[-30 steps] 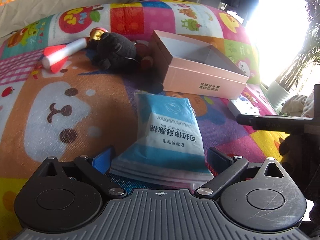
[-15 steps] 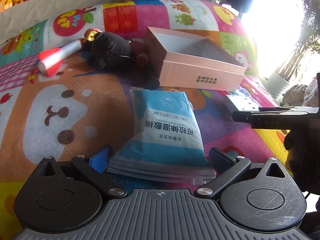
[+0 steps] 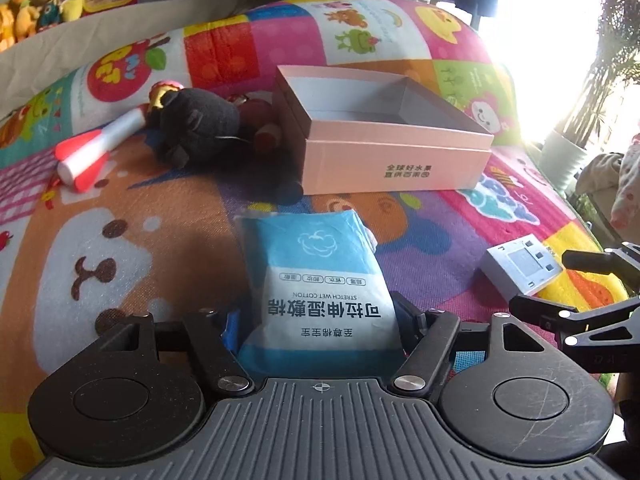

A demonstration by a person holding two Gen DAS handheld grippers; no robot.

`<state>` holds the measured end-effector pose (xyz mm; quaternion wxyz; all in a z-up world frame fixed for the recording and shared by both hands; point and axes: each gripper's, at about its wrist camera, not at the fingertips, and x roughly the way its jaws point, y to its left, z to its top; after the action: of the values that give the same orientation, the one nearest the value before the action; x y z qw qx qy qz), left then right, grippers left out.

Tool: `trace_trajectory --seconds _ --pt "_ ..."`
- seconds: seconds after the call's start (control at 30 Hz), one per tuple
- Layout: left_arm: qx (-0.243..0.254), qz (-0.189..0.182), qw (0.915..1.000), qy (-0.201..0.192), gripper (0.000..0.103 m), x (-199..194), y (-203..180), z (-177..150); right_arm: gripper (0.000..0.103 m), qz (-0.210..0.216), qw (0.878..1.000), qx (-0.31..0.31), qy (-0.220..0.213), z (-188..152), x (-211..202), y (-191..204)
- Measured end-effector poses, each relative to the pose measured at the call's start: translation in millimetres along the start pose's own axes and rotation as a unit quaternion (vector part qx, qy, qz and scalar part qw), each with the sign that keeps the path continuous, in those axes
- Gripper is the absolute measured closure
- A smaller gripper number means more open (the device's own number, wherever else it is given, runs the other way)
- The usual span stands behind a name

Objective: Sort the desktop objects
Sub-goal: 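Grasp the white USB charger with the right tool while the left tool holds the wipes, then lower the wipes and charger into the pink box and open both tools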

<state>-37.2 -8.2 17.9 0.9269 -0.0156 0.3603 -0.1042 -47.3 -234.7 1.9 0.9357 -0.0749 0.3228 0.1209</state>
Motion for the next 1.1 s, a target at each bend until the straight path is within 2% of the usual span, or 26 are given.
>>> trace_trajectory --seconds 0.17,0.37,0.4,0.43,0.47,0.6,0.73,0.83,0.93,1.1 --pt "0.015 -0.014 0.9998 -0.005 0.031 -6.3 -0.9 -6.2 0.002 0.005 0.999 0.035 0.002 3.9 7.3 -8.3" --pt "0.008 -0.020 0.9998 -0.004 0.031 -12.4 2.2 -9.2 0.002 0.020 0.998 0.051 0.025 12.6 25.3 -11.4" --pt "0.007 -0.021 0.9998 -0.004 0.031 -13.4 2.8 -9.5 0.003 0.022 0.998 0.046 0.024 13.7 24.7 -10.2" --pt "0.006 -0.022 0.9997 -0.003 0.031 -14.4 3.4 -9.8 0.010 0.021 0.999 0.037 0.023 14.4 23.3 -8.3" --pt "0.006 -0.023 0.9997 -0.002 0.031 -15.5 3.5 -10.2 0.011 0.024 0.999 0.030 0.024 14.7 21.5 -6.7" --pt "0.016 -0.033 0.9993 -0.001 0.031 -21.9 1.3 -11.3 0.011 0.043 0.999 0.009 0.012 13.3 3.7 -1.7" --pt "0.027 -0.064 0.9975 -0.010 0.032 -35.2 -4.7 -8.0 0.011 0.053 0.998 -0.027 -0.020 14.6 -25.4 1.7" --pt "0.034 -0.073 0.9960 -0.038 0.033 -46.6 -9.5 6.8 0.011 0.032 0.996 -0.051 -0.059 20.4 -47.6 -1.4" --pt "0.056 -0.079 0.9916 -0.086 0.033 -56.1 -16.4 36.8 0.011 0.000 0.992 -0.055 -0.115 39.5 -68.7 -11.7" --pt "0.087 -0.083 0.9728 -0.198 0.032 -54.2 -31.1 118.3 0.011 -0.040 0.976 -0.035 -0.211 102.3 -81.5 -31.4"
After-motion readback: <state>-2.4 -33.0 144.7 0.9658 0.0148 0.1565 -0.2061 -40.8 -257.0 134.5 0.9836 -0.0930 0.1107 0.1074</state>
